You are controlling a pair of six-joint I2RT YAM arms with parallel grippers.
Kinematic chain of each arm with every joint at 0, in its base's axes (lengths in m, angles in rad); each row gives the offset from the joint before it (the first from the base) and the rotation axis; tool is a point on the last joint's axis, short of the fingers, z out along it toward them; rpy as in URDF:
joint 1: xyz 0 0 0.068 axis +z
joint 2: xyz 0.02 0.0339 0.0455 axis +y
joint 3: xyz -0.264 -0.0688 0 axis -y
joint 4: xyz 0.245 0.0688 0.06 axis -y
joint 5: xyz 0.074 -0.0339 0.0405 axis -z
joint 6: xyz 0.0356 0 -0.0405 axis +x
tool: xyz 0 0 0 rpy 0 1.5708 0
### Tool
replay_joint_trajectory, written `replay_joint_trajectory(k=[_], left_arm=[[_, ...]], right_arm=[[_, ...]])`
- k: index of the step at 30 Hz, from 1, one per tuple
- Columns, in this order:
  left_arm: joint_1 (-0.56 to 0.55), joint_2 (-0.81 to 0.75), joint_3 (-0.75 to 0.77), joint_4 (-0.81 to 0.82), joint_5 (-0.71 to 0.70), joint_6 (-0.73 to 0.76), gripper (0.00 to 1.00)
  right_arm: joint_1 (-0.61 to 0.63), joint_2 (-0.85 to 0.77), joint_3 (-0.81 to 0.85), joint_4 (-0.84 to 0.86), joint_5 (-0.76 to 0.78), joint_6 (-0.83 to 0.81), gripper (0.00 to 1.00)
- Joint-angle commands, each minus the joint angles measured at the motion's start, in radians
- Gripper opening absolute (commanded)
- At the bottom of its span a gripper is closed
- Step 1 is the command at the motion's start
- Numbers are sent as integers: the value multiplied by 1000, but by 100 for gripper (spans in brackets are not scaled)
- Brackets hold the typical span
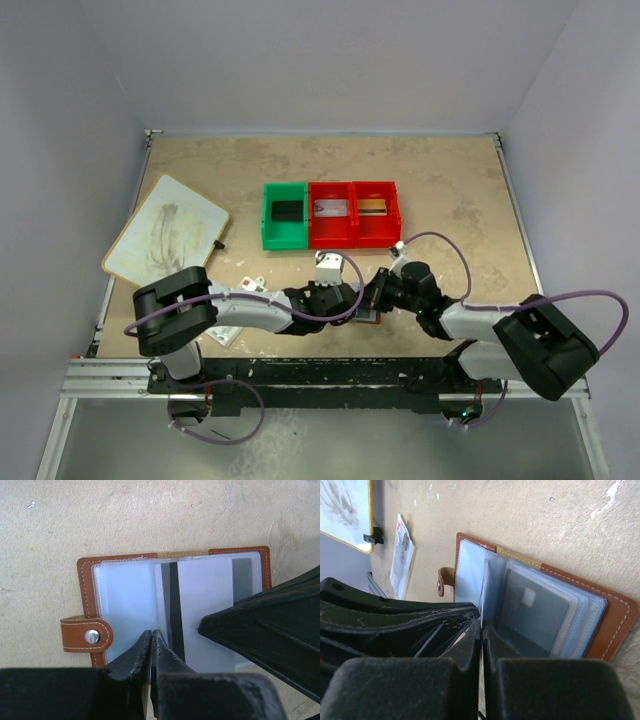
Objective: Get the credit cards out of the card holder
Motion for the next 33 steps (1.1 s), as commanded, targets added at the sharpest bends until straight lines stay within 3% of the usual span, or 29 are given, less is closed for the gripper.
replay_joint_trajectory(k=[1, 7, 11, 17, 19, 23, 28, 33], left_arm=[[1, -25, -34, -62, -23, -34, 0], [1, -37, 5, -136, -97, -49, 0], [-2, -50, 4, -103, -114, -68, 0], [-11, -87, -6, -68, -102, -58, 0], [-11, -119, -1, -86, -115, -26, 7], [5, -237, 9, -161, -174, 56, 39], [52, -370, 66, -283, -218, 197, 65], [219, -466, 149, -485, -233, 287, 71]], right_arm=[[-3, -88, 9, -65, 44, -34, 0], [-4, -288, -6, -199, 131, -77, 0], [-3, -401, -31, -222, 171, -115, 0], [-4, -405, -15, -238, 127, -175, 0], [-4, -384, -19, -211, 107, -174, 0], [-3, -369, -2, -157, 81, -213, 0], [-2, -367, -9, -100, 55, -249, 0], [-2, -378, 39, -100, 44, -303, 0]])
